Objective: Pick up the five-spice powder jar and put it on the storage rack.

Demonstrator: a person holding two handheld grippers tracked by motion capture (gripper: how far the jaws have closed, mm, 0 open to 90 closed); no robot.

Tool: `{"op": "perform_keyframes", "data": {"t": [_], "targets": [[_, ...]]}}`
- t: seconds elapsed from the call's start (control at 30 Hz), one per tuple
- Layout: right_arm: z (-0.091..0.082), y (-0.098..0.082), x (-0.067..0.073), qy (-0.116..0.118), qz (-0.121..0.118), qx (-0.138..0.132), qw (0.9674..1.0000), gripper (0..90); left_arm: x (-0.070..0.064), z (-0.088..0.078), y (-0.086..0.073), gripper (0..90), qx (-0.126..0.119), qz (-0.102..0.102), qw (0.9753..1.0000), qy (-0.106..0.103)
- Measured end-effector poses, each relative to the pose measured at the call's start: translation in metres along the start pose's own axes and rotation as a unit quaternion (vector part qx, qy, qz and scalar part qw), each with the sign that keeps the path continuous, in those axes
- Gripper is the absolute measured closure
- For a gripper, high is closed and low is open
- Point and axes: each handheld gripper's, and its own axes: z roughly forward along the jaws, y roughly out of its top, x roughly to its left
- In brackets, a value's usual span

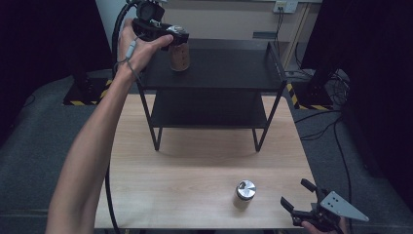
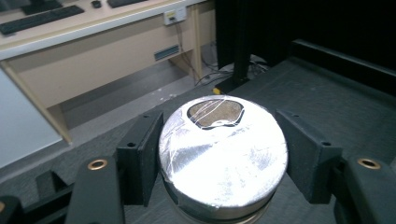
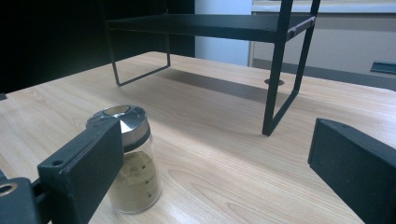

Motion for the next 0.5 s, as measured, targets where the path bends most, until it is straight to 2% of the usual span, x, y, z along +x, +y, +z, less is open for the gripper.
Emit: {"op": "perform_keyframes", "data": {"t": [0.17,0.3,0.43,0.5], "targets": [[0.000,0.000,0.000,0.000,0.000,0.000,1.0000,4.1,0.006,0.007,0.001,33.7,0.013,-0.013,0.9998,0.004],[0.000,0.000,0.000,0.000,0.000,0.000,1.0000,4.1,0.008,0.011,0.000,33.6,0.018,-0.015,0.9997,0.001],[0.001,0.000,0.000,0.000,0.000,0.001,1.0000,4.1,0.015,0.014,-0.006,33.2,0.008,-0.025,0.9995,-0.020],[0.000,0.000,0.000,0.001,0.000,0.001,1.0000,4.1,0.012,0.011,-0.013,26.2,-0.021,-0.026,0.9994,-0.009]]}}
